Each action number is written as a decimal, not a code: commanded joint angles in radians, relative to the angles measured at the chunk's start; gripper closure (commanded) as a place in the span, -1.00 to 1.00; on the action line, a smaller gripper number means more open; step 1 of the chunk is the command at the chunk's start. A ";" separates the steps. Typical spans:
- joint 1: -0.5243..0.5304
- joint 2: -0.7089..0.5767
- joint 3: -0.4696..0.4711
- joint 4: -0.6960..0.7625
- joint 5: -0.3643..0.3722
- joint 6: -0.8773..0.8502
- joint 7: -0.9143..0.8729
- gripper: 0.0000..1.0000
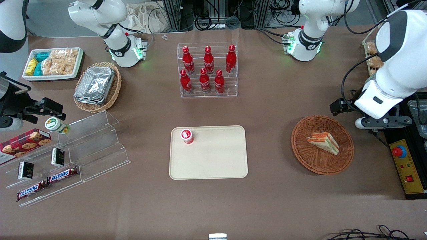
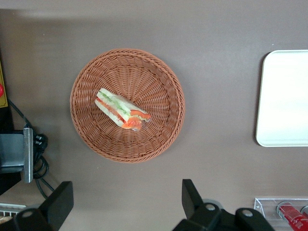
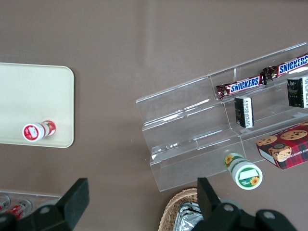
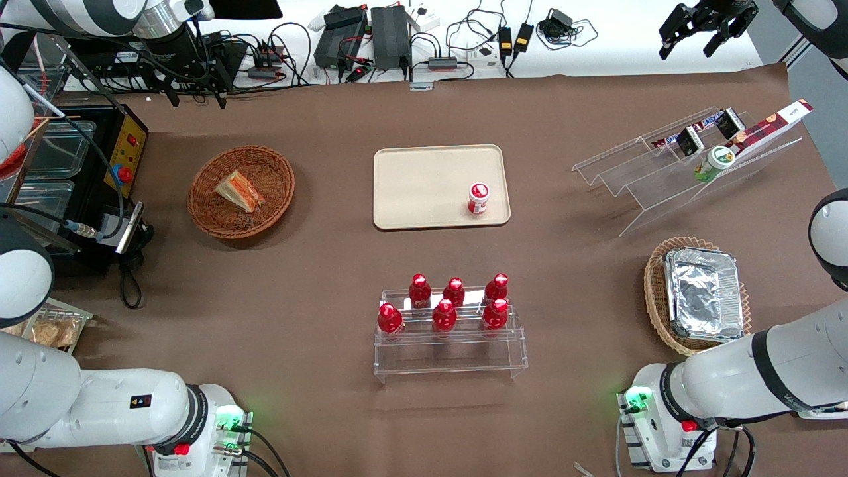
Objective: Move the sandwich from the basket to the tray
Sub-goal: 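Move the left gripper over the wrapped sandwich in the wicker basket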
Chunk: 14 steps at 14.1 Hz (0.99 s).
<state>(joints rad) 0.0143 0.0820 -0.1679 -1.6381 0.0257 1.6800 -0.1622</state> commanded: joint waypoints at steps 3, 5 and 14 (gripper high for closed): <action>0.013 0.041 -0.002 0.052 -0.007 -0.037 -0.009 -1.00; 0.015 0.059 0.001 0.040 -0.007 -0.036 -0.159 -1.00; 0.032 0.044 0.044 -0.345 -0.012 0.439 -0.832 -1.00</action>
<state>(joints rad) 0.0368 0.1498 -0.1434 -1.8877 0.0222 2.0159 -0.8533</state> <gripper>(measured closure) 0.000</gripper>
